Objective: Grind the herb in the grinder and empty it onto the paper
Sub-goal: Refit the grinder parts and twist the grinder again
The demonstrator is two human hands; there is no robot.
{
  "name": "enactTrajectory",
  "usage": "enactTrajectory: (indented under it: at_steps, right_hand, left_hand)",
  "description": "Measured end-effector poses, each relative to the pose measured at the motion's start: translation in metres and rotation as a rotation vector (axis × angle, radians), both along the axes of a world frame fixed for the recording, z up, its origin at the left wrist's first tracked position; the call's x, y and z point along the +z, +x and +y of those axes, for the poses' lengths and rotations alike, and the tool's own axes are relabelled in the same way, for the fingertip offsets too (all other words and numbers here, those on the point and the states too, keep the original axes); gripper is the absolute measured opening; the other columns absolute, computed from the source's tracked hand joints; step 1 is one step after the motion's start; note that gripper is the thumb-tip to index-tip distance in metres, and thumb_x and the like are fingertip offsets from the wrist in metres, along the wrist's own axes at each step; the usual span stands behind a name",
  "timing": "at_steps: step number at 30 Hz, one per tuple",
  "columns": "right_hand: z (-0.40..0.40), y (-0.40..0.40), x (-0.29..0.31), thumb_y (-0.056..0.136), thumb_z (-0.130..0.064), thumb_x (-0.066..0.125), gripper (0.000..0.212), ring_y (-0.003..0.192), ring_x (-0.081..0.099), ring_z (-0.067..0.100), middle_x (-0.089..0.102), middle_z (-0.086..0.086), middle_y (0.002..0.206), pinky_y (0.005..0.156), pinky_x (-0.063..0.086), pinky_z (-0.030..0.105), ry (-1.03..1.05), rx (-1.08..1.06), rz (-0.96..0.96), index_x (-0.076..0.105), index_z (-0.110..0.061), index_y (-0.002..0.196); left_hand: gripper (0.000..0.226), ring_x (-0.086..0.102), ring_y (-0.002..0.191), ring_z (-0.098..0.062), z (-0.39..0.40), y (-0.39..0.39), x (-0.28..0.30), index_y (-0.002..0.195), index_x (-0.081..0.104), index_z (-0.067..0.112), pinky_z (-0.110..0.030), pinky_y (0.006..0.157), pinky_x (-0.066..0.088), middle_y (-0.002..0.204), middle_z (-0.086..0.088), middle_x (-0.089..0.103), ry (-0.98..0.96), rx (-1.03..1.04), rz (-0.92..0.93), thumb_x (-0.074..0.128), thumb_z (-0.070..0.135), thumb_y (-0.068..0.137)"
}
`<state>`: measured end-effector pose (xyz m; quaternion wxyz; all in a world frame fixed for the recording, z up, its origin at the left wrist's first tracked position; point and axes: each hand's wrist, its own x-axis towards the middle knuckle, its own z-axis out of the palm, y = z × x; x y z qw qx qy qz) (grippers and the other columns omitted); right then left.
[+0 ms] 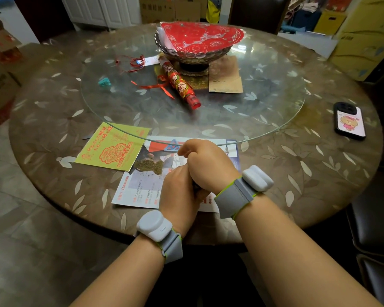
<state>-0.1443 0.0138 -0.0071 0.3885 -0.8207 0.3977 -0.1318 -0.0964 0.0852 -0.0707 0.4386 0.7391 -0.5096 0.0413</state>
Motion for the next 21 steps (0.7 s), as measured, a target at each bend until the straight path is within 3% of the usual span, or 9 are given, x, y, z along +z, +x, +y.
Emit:
enactTrajectory:
  at_steps: [3, 6, 9, 11, 13, 15, 17, 19, 21]
  right_hand:
    - [0.001, 0.000, 0.001, 0.075, -0.004, 0.041, 0.037, 0.104, 0.058, 0.029, 0.068, 0.007, 0.108, 0.092, 0.048, 0.040, -0.003, -0.003, -0.003, 0.069, -0.022, 0.090]
    - [0.000, -0.006, 0.003, 0.073, -0.004, 0.041, 0.034, 0.102, 0.059, 0.029, 0.070, 0.009, 0.104, 0.090, 0.049, 0.038, 0.024, -0.012, -0.027, 0.067, -0.025, 0.080]
    - [-0.002, -0.010, -0.001, 0.073, -0.014, 0.040, 0.027, 0.099, 0.060, 0.027, 0.071, 0.009, 0.099, 0.089, 0.049, 0.037, 0.075, -0.027, -0.072, 0.066, -0.020, 0.076]
    - [-0.005, -0.014, -0.005, 0.073, -0.027, 0.041, 0.033, 0.094, 0.062, 0.028, 0.069, 0.013, 0.094, 0.088, 0.049, 0.040, 0.167, -0.077, -0.243, 0.067, -0.007, 0.079]
    - [-0.007, -0.023, -0.009, 0.084, -0.029, 0.046, 0.030, 0.090, 0.064, 0.027, 0.068, 0.016, 0.095, 0.086, 0.049, 0.040, 0.290, -0.160, -0.485, 0.067, -0.009, 0.083]
    - [-0.008, -0.037, -0.015, 0.095, -0.024, 0.044, 0.024, 0.088, 0.064, 0.022, 0.066, 0.016, 0.099, 0.080, 0.049, 0.035, 0.356, -0.226, -0.636, 0.064, -0.015, 0.086]
    - [-0.005, -0.051, -0.022, 0.097, -0.020, 0.042, 0.023, 0.086, 0.063, 0.017, 0.066, 0.011, 0.097, 0.076, 0.048, 0.034, 0.375, -0.260, -0.648, 0.062, -0.017, 0.088]
    - [0.002, -0.061, -0.030, 0.094, -0.026, 0.047, 0.017, 0.088, 0.063, 0.016, 0.067, 0.005, 0.096, 0.079, 0.049, 0.037, 0.390, -0.242, -0.590, 0.062, -0.018, 0.092]
    - [0.013, -0.065, -0.038, 0.085, -0.040, 0.054, 0.021, 0.088, 0.061, 0.013, 0.066, 0.001, 0.098, 0.079, 0.049, 0.036, 0.406, -0.162, -0.520, 0.061, -0.023, 0.096]
  left_hand:
    - [0.015, 0.059, 0.056, -0.036, 0.001, -0.001, 0.000, 0.063, 0.057, 0.002, -0.025, 0.051, 0.027, 0.062, -0.018, 0.061, 0.022, 0.006, -0.005, 0.066, -0.006, 0.056]
    - [0.010, 0.057, 0.053, -0.032, 0.000, -0.002, 0.004, 0.061, 0.056, 0.005, -0.021, 0.048, 0.027, 0.059, -0.015, 0.060, 0.017, -0.031, -0.048, 0.061, -0.001, 0.054]
    - [0.012, 0.059, 0.062, -0.034, -0.002, 0.000, 0.003, 0.069, 0.058, 0.006, -0.027, 0.055, 0.031, 0.067, -0.014, 0.062, 0.074, -0.111, -0.038, 0.064, 0.004, 0.059]
    - [0.019, 0.058, 0.070, -0.033, -0.004, 0.003, 0.001, 0.079, 0.059, 0.008, -0.029, 0.059, 0.032, 0.075, -0.013, 0.064, 0.131, -0.140, -0.011, 0.071, 0.014, 0.065]
    - [0.026, 0.058, 0.076, -0.024, -0.002, 0.002, 0.001, 0.086, 0.059, 0.015, -0.032, 0.061, 0.037, 0.080, -0.005, 0.065, 0.138, -0.170, -0.016, 0.068, 0.035, 0.072]
    - [0.019, 0.060, 0.078, -0.008, 0.002, 0.001, 0.005, 0.089, 0.061, 0.028, -0.024, 0.066, 0.044, 0.082, 0.007, 0.065, 0.089, -0.170, 0.212, 0.071, 0.040, 0.078]
    - [0.019, 0.060, 0.077, 0.005, 0.005, 0.003, 0.006, 0.088, 0.060, 0.032, -0.013, 0.070, 0.045, 0.084, 0.012, 0.067, 0.000, -0.118, 0.483, 0.076, 0.033, 0.078]
    - [0.027, 0.064, 0.080, -0.003, 0.007, 0.004, 0.008, 0.092, 0.064, 0.021, -0.020, 0.077, 0.048, 0.086, 0.004, 0.070, -0.078, -0.046, 0.740, 0.076, 0.039, 0.076]
    - [0.042, 0.063, 0.079, -0.016, 0.007, 0.003, 0.015, 0.096, 0.062, 0.008, -0.033, 0.073, 0.049, 0.088, -0.003, 0.067, -0.152, -0.057, 1.077, 0.071, 0.045, 0.078]
